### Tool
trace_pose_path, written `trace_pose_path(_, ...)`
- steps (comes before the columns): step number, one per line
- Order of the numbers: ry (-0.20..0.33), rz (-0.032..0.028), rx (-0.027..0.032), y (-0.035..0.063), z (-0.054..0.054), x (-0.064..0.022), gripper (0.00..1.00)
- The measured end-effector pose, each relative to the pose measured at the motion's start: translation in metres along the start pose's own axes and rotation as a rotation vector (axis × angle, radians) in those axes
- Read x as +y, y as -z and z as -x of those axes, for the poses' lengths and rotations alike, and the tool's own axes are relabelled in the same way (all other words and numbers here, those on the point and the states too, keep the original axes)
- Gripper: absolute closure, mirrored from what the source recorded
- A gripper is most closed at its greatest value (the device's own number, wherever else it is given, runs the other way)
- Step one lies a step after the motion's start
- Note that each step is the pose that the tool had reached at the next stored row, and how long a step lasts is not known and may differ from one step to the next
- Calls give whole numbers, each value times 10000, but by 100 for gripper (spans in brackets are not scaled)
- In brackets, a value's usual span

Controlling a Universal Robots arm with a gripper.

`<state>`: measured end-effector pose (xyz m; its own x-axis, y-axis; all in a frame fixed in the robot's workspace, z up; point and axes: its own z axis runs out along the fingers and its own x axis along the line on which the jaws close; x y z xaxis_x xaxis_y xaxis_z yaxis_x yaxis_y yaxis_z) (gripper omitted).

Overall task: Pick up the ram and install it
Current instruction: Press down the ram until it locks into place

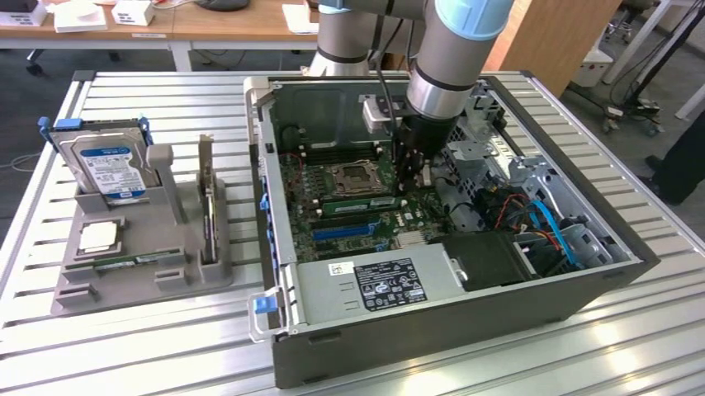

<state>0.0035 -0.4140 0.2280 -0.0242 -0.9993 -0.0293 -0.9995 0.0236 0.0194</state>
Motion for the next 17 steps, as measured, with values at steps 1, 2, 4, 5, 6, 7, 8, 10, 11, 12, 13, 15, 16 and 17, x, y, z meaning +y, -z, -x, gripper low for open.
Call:
trace_pose_path(1,0,0,-1,0,0,0,90)
trace_pose_path(2,0,0,-1,0,0,0,90)
trace_pose_path(4,0,-2,-6,-8,0,0,90)
trace_pose_path(5,0,-1,-3,-11,0,0,90)
trace_pose_path(6,0,0,-1,-10,0,0,90)
trace_pose_path(7,0,0,0,-10,0,0,90)
trace_pose_path(8,0,0,0,-10,0,0,90)
trace_pose_path(10,0,0,-1,-11,0,0,90)
trace_pose_path(11,0,0,-1,-12,0,0,90)
trace_pose_path(12,0,-1,-5,-16,0,0,90)
trace_pose_path(13,0,-1,-3,-17,0,0,90)
trace_pose_path(15,0,0,-1,-17,0,0,90)
trace_pose_path(16,0,0,-1,-17,0,0,90)
trace_pose_path(17,-1,0,-1,-17,0,-2,90)
